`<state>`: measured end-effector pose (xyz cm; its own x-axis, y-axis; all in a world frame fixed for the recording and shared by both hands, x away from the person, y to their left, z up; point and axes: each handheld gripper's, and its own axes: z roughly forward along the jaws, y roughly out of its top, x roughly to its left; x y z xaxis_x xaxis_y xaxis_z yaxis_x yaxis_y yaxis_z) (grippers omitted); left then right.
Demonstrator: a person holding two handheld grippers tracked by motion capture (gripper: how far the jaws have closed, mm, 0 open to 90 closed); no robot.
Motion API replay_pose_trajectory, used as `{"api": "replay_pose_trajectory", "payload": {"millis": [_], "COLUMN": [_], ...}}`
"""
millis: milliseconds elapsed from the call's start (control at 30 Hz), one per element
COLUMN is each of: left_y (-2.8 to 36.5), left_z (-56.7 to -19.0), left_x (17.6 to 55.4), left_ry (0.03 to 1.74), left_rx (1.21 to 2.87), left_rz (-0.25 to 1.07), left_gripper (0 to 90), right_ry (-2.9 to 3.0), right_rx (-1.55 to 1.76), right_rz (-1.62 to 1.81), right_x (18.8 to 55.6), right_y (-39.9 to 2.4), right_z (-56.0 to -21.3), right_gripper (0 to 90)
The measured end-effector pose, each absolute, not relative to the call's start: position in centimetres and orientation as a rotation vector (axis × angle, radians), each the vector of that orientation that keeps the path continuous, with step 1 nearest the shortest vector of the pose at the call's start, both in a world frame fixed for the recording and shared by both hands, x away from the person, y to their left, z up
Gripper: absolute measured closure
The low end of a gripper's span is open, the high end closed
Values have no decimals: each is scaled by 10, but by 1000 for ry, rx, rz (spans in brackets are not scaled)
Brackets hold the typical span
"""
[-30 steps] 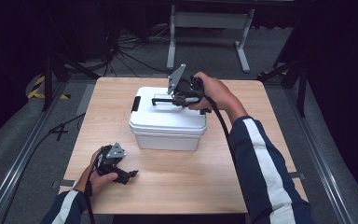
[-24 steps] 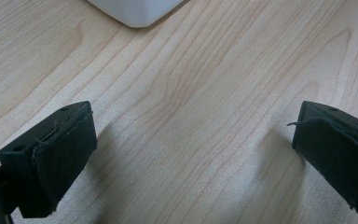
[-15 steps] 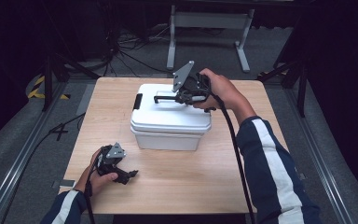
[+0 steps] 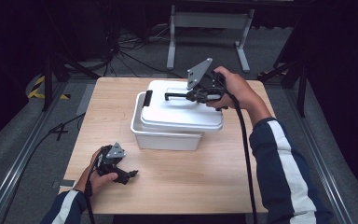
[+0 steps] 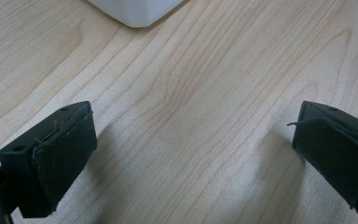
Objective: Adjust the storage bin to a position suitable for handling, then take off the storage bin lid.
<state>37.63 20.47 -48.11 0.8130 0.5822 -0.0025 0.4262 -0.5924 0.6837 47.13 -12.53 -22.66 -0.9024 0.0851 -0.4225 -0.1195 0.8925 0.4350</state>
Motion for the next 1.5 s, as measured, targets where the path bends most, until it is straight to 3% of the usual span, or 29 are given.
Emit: {"api": "replay_pose_trajectory", "payload": {"millis": [900, 1500], "left_y": [204, 205], "left_z": [-482, -482], "left_x": [376, 377], "left_ry": [739, 729], "left_rx": [2283, 2288], "left_rz": [290, 297], "left_gripper": [2, 4], "right_ry": [2536, 2529], "right_rx": [246, 393], "right_rz": [680, 679], "right_x": [450, 449], "right_y": [-270, -319], "right_z": [-223, -253], "right_gripper": [845, 845]}}
